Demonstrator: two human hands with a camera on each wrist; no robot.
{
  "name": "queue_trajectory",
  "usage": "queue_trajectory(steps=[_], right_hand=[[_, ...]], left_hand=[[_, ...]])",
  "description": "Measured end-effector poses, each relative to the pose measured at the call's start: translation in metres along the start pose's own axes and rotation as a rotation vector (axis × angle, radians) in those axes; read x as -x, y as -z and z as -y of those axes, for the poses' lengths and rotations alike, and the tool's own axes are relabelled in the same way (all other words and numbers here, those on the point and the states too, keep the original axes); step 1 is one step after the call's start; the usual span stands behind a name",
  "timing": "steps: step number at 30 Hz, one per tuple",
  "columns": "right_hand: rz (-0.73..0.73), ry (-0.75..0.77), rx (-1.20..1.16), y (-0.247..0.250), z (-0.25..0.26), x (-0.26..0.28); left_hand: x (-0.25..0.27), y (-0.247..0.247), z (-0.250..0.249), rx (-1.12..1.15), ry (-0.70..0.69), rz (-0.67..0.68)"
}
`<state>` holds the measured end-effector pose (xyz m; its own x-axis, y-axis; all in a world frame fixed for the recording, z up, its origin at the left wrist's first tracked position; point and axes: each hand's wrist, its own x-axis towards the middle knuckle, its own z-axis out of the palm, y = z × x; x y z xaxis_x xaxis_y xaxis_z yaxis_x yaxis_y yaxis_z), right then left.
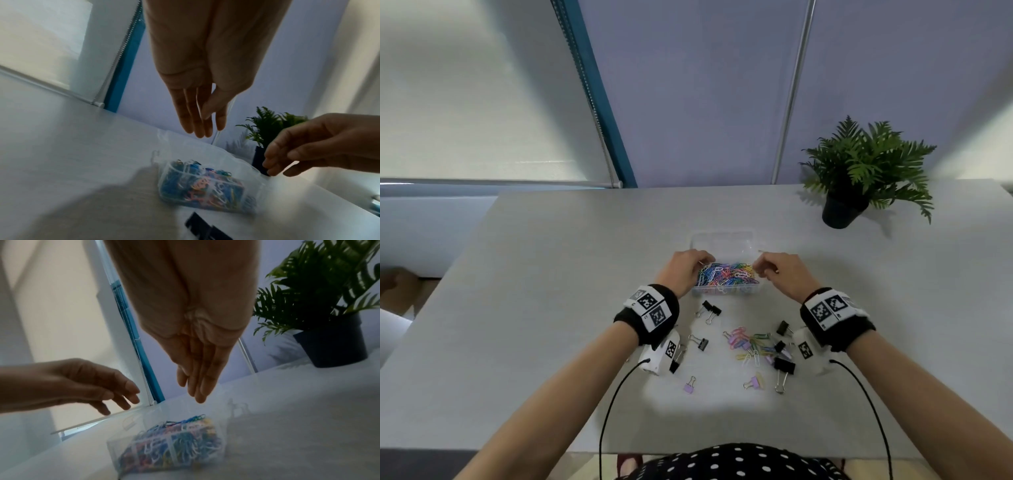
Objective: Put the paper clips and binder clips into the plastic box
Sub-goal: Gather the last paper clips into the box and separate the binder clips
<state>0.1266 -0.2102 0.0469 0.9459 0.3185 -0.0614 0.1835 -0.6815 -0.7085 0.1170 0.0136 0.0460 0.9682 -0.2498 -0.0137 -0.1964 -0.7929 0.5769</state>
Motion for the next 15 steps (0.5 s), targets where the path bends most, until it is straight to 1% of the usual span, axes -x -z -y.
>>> queue_trajectory(steps=[1, 3, 5, 7, 8, 9, 11, 13, 15], right_hand=[[0.02, 0.023, 0.0, 0.001, -0.002, 0.008], [0.132, 0.058, 0.055, -0.001, -0.008, 0.025], [0.278, 0.073, 0.213, -0.008, -0.017, 0.04], [0.396, 0.064, 0.368, -0.018, -0.023, 0.053], [0.428, 0.071, 0.429, -0.023, -0.024, 0.06], [0.442, 0.084, 0.486, -0.029, -0.024, 0.065], [0.433, 0.124, 0.58, -0.039, -0.024, 0.072], [0.407, 0.13, 0.616, -0.048, -0.024, 0.074], [0.368, 0.108, 0.616, -0.053, -0.023, 0.072]], left_hand=[[0.004, -0.004, -0.003, -0.003, -0.039, 0.03], [0.013, -0.016, -0.013, -0.013, -0.105, 0.148], [0.023, -0.035, -0.024, -0.068, -0.141, 0.291], [0.032, -0.057, -0.031, -0.133, -0.095, 0.411], [0.034, -0.067, -0.033, -0.171, -0.066, 0.453], [0.036, -0.074, -0.034, -0.212, -0.063, 0.479], [0.036, -0.083, -0.039, -0.285, -0.103, 0.479], [0.036, -0.087, -0.045, -0.36, -0.125, 0.442], [0.037, -0.092, -0.049, -0.415, -0.11, 0.392]])
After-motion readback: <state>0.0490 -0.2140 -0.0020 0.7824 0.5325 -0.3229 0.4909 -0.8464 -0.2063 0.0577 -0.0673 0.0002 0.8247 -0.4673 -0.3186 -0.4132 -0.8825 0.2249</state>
